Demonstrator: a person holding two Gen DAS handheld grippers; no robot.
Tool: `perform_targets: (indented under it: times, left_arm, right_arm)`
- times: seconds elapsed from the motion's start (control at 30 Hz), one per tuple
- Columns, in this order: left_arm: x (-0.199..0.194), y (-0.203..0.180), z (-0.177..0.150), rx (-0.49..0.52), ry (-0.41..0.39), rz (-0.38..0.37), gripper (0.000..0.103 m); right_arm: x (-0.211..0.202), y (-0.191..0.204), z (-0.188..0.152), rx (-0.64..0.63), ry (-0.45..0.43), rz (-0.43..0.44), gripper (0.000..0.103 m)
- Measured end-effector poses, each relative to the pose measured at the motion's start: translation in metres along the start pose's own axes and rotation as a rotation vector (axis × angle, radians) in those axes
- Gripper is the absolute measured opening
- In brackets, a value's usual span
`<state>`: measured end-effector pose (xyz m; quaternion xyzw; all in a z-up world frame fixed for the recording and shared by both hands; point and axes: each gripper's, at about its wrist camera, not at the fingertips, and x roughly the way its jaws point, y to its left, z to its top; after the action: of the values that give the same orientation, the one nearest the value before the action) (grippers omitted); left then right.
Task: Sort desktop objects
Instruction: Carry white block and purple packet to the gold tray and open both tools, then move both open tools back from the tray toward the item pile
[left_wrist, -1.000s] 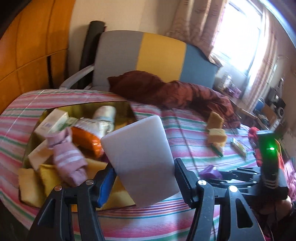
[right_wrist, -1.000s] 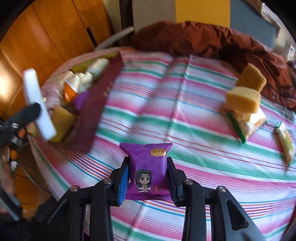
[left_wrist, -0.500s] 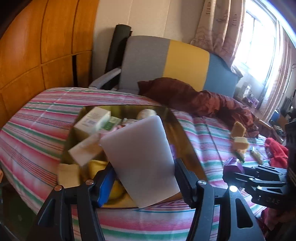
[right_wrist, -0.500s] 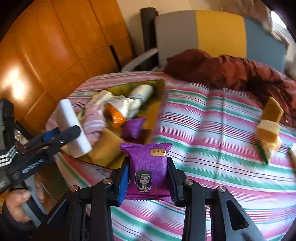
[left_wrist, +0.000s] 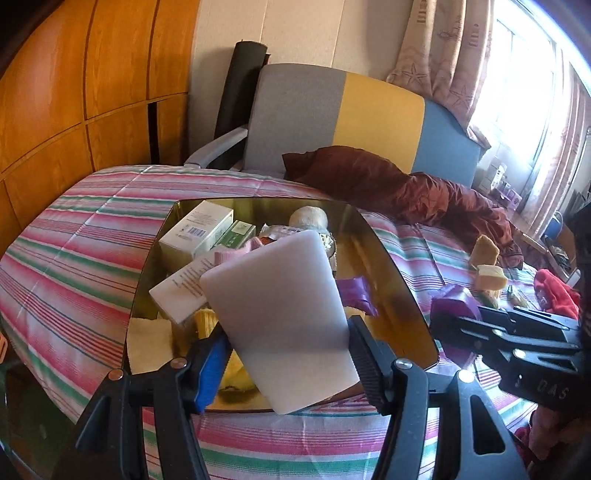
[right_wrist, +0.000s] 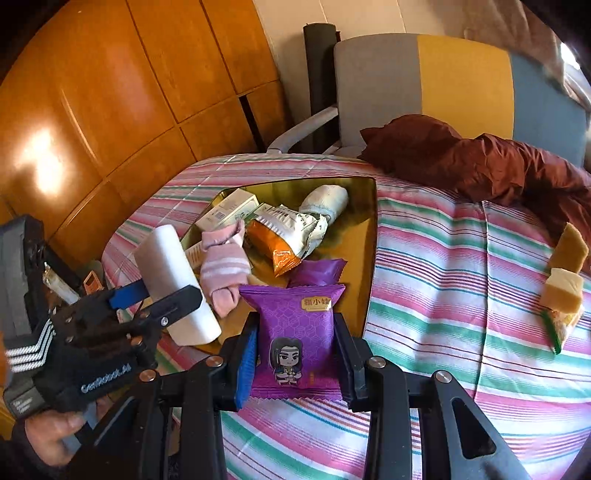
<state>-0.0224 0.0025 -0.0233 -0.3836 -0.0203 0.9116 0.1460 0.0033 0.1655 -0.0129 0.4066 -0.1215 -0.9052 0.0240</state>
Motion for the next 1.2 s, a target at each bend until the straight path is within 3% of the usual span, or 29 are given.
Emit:
perform_targets:
  times: [0.3,0.53,0.63,0.73,1.07,1.2]
  left_arm:
    - [0.011,0.002,0.003,0.019,0.025,-0.026,0.063]
    - [0.02,-0.008,0.026,0.032,0.0,-0.061,0.064]
    - [0.035,-0.008,0.036,0.01,0.024,-0.087,0.067]
    - [0.051,-0.005,0.038,-0.023,0.072,-0.086,0.068]
    - [0.073,-0.011,0.026,-0.049,0.13,-0.149,0.073]
    - [0.067,-0.015,0.03,-0.045,0.093,-0.114,0.074]
  right_arm:
    - [0.012,-0.005,0.009,0.025,0.001,-0.007,0.037]
    - [0.018,-0.009,0.009,0.045,0.007,0.001,0.038]
    - [0.022,-0.01,0.011,0.043,0.004,0.003,0.042]
    - [0.029,-0.011,0.009,0.035,0.0,-0.024,0.055]
    - [0.038,-0.022,-0.002,0.065,0.035,-0.031,0.055]
    - [0.036,-0.022,-0.005,0.068,0.034,-0.037,0.055]
